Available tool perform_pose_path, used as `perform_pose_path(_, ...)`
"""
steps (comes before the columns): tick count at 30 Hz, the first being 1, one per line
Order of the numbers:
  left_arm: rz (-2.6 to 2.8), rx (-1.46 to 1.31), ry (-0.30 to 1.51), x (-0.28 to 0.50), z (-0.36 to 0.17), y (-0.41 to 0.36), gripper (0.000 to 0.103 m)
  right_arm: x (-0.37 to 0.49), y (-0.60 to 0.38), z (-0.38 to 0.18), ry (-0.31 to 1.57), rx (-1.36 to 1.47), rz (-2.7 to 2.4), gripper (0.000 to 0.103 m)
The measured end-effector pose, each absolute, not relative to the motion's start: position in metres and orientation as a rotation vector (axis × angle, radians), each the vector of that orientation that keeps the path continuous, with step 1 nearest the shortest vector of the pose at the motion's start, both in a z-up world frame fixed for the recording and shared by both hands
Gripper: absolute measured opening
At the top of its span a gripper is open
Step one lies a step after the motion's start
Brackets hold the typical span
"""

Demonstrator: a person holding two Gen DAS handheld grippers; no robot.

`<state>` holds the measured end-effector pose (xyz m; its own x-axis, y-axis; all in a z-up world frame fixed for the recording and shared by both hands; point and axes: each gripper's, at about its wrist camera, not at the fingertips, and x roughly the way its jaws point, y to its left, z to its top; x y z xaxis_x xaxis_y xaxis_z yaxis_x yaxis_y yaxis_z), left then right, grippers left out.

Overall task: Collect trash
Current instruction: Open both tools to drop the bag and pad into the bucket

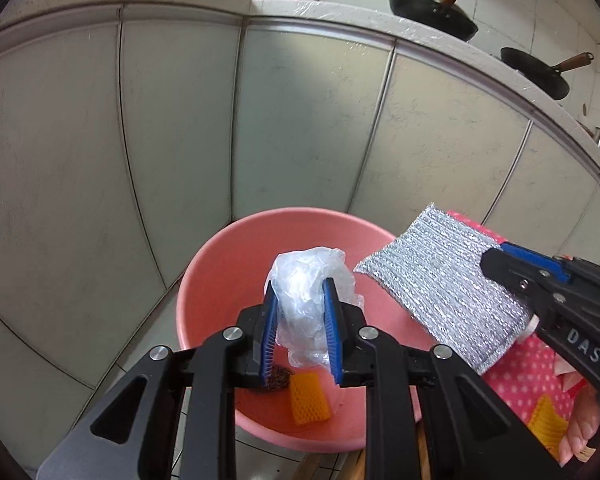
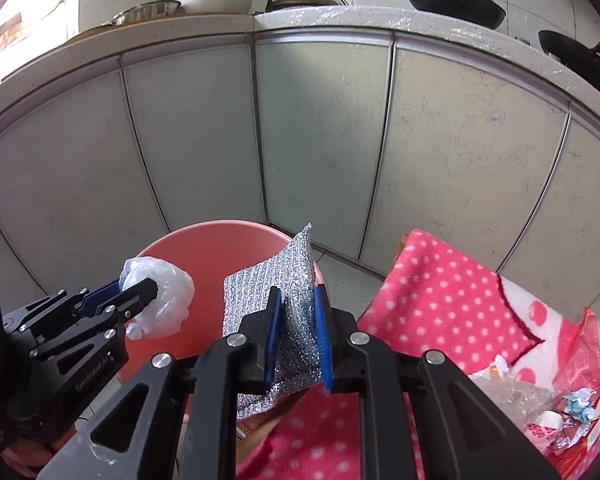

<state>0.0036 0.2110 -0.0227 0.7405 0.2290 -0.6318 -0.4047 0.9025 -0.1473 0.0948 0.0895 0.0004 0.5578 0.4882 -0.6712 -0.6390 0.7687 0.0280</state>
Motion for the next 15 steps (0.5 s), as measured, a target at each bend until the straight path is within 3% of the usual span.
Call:
perform_pose_path(7, 0.369, -0.284, 0.668, 0.015, -0.032, 0.214, 0.024, 0.110, 0.096, -0.015, 0.761, -0.194, 0.685, 0.022)
perform_pose_path(10, 0.374, -0.279, 0.672, 0.018, -0.033, 0.213, 0.026, 0.112, 0.095, -0.015, 0.768, -0.183, 0.696, 0.030)
perform_pose_path(15, 0.376, -0.264, 0.672, 0.019, -0.032, 0.211, 0.029, 0.110, 0.090, -0.013, 0.760, -0.181, 0.700, 0.033)
